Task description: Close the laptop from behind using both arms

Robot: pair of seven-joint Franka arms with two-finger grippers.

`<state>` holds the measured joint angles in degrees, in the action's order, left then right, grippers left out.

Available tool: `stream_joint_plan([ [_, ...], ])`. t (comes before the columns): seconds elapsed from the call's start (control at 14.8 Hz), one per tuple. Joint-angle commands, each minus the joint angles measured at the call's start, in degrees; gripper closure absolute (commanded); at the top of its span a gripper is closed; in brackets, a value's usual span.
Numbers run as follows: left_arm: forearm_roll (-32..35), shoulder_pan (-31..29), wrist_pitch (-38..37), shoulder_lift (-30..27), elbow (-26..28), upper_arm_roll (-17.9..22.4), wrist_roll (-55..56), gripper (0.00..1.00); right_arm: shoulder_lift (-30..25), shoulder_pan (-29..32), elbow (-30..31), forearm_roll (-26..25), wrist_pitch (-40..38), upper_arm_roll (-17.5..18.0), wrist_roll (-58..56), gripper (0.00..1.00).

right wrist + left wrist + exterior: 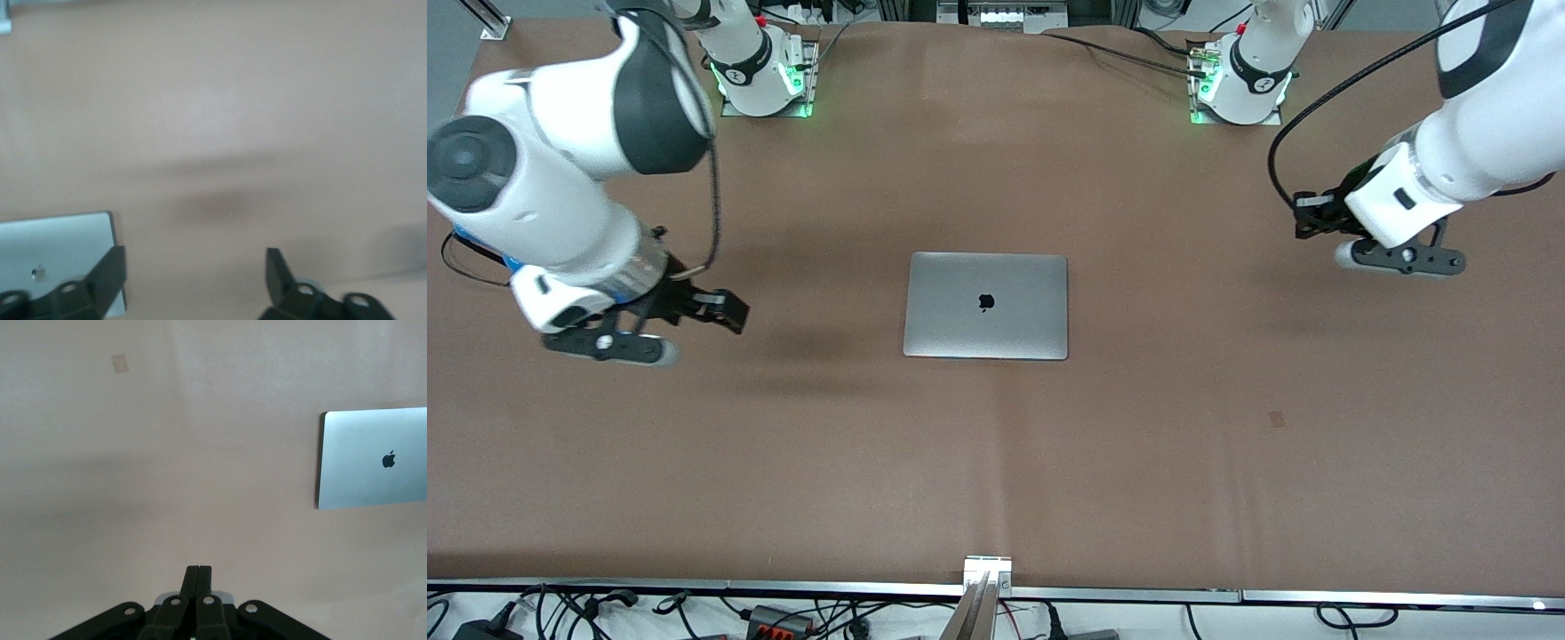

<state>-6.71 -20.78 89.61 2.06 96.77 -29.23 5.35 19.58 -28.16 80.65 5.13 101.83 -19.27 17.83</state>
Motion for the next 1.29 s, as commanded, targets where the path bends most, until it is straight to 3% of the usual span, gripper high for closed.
stream_joint_plan([
  [0.0, 0.47, -0.84, -1.72, -2.85, 0.70, -0.12, -1.39, 0.99, -0.59, 6.60, -2.51, -0.47, -2.59, 3.43, -0.69, 0.00],
  [0.2, 0.47, -0.41, -2.16, -3.11, 0.52, -1.17, -0.51, 0.99, -3.75, 17.32, -3.57, -2.57, -4.18, 11.60, -3.06, 0.00],
  [0.41, 0.47, -0.76, -2.34, -3.11, 0.52, -1.09, -0.69, 0.97, -5.16, 27.43, -3.48, -3.46, -4.27, 16.80, -11.28, 0.00],
  [0.68, 0.47, -0.76, -2.34, -3.11, 0.43, -1.09, -1.13, 1.00, -6.39, 30.01, -3.39, -3.81, -5.58, 17.43, -15.80, 0.00],
  [0.81, 1.25, -1.45, -2.34, -2.85, 0.43, -0.56, -1.39, 0.95, -7.36, 30.01, -3.22, -4.08, -7.42, 17.43, -15.80, 0.00],
  [0.95, 1.35, -2.07, -2.16, -2.76, 0.43, -0.56, -1.39, 0.74, -8.15, 29.83, -2.43, -5.65, -9.97, 17.34, -16.76, 0.00],
  [1.08, 1.44, -2.25, -1.29, -2.50, 0.35, -0.30, -1.39, 0.00, -10.86, 30.01, 2.12, -6.01, -9.02, 17.25, -19.75, 0.00],
  [1.22, 1.61, -2.25, -1.02, -2.41, -0.44, -0.30, -1.39, 0.00, -14.81, 29.83, 8.35, -6.01, -5.95, 17.16, -19.06, 0.00],
])
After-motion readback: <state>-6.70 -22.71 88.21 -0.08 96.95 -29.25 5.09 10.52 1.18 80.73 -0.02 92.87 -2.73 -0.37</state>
